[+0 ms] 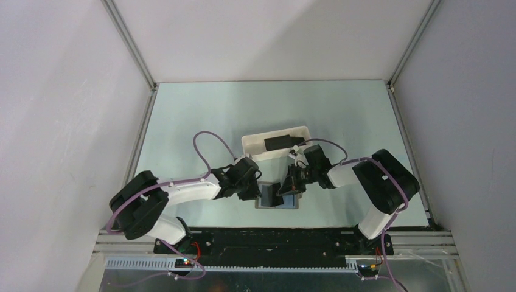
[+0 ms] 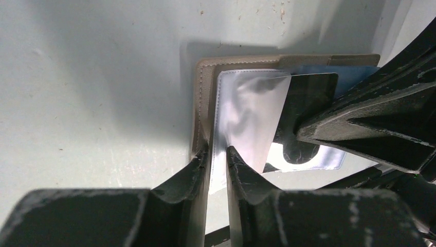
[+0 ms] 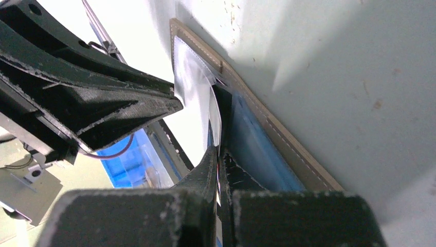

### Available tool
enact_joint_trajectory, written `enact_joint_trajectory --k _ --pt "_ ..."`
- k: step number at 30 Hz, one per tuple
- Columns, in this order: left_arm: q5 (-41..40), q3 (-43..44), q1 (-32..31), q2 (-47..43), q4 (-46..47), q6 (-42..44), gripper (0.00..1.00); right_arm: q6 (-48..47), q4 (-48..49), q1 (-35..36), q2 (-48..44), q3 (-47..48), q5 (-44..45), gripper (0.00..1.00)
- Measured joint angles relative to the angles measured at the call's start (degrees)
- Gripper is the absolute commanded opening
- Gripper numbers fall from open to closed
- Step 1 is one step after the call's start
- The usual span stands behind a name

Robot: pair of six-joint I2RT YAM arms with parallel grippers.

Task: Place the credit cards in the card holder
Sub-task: Insert the credit card into the card holder.

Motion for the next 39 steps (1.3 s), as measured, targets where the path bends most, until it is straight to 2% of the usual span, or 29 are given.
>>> enact_joint_trajectory --k 6,8,11,15,19,24,28,35,39 --pt "0.0 0.0 0.0 0.0 -0.2 0.0 0.24 5.4 4.0 3.0 1.9 0.0 2.6 0.0" --pt "0.0 0.0 0.0 0.0 -0.3 0.0 0.24 6.9 5.1 3.8 2.3 0.0 3.4 0.04" --pt "0.1 0.0 0.2 -0.2 -0.7 0.0 0.28 8.4 5.7 4.7 2.3 0.0 4.3 0.22" --pt "1.1 0.0 0.7 -1.4 -1.0 -0.1 0.41 9.6 5.0 5.4 2.3 1.0 4.5 0.43" --pt "1.6 -2.2 2.8 -5.5 -0.7 -0.7 0.45 10.4 3.5 6.0 1.6 2.4 4.2 0.59" --pt "1.9 -5.5 6.1 -9.9 -0.8 -1.9 0.43 10.5 0.2 6.8 -0.2 3.9 5.2 0.73" --pt "2.8 -6.3 6.8 -9.3 -0.9 -2.5 0.4 10.3 -3.7 7.7 -0.9 5.7 6.7 0.75" --pt "6.7 -7.3 7.3 -4.8 4.6 -5.0 0.13 11.7 -4.9 8.2 -0.8 6.5 7.1 0.75" --pt "9.6 -9.9 9.0 -4.4 9.4 -7.2 0.04 14.3 -3.4 8.2 0.1 6.5 6.3 0.76"
